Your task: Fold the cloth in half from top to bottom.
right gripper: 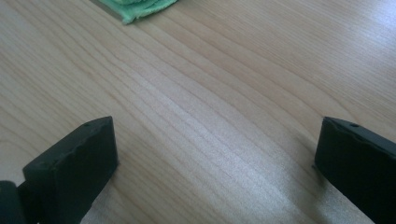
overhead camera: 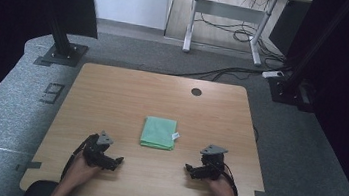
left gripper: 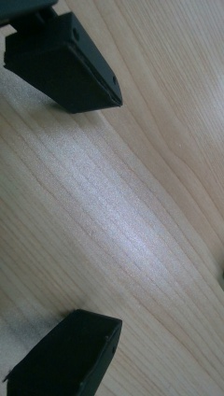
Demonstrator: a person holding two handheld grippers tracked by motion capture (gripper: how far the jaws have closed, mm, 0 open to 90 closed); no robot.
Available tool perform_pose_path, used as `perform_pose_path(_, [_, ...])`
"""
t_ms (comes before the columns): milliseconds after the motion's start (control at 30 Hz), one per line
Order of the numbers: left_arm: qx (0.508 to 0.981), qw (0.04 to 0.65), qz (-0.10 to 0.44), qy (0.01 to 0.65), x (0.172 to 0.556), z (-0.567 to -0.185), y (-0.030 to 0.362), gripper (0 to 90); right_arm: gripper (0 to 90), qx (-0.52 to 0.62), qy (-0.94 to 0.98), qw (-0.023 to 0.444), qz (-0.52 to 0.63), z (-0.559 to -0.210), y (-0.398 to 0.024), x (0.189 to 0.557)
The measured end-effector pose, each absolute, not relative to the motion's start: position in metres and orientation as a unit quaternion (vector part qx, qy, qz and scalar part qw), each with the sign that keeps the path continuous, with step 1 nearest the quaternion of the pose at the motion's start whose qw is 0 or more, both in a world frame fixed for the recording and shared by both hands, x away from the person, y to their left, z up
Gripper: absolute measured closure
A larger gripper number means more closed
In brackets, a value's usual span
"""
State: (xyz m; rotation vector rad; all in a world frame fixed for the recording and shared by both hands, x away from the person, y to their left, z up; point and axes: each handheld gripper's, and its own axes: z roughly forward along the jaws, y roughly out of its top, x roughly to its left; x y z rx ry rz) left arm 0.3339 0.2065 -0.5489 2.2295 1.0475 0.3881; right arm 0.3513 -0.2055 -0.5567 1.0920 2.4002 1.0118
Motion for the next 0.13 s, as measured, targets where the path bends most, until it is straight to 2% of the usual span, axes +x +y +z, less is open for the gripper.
perform_pose_path(133, [0.847,0.318,0.148,0.399,0.3339,-0.5489,0.2062,0.0,0.0,0.382,0.839,0.158,0.354,-0.5567,-0.2055,0.3513])
